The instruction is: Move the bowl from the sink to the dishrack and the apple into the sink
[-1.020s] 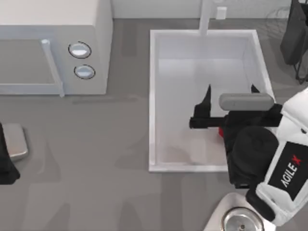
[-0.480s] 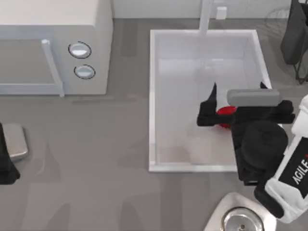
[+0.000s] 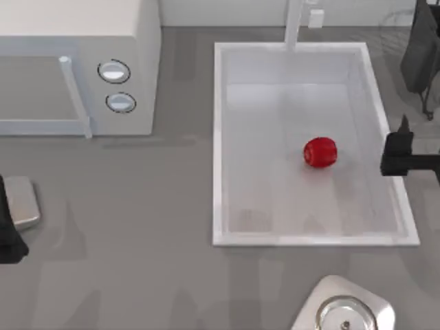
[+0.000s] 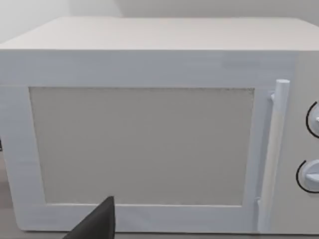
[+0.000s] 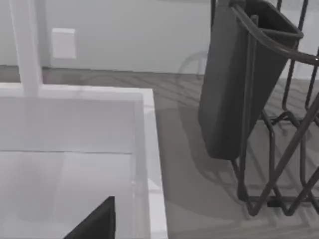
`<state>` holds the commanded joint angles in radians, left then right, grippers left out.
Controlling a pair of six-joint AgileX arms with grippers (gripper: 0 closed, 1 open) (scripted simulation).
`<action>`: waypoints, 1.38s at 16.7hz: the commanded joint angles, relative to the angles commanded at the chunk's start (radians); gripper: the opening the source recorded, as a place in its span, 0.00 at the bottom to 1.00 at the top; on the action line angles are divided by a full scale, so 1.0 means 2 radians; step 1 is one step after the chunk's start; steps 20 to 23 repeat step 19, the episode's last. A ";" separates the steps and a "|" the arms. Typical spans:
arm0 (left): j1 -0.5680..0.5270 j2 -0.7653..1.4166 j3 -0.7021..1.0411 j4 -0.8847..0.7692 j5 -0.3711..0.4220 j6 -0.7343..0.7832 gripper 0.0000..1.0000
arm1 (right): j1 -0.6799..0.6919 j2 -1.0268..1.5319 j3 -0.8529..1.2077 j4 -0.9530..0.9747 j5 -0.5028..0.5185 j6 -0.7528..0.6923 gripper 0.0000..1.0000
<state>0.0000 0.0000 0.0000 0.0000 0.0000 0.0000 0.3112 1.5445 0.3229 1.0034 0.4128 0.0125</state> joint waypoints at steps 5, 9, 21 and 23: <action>0.000 0.000 0.000 0.000 0.000 0.000 1.00 | -0.091 -0.332 -0.085 -0.231 -0.090 -0.003 1.00; 0.000 0.000 0.000 0.000 0.000 0.000 1.00 | -0.137 -0.558 -0.133 -0.379 -0.150 -0.005 1.00; 0.000 0.000 0.000 0.000 0.000 0.000 1.00 | -0.156 -0.772 -0.161 -0.502 -0.206 -0.006 1.00; 0.000 0.000 0.000 0.000 0.000 0.000 1.00 | -0.156 -0.772 -0.161 -0.502 -0.206 -0.006 1.00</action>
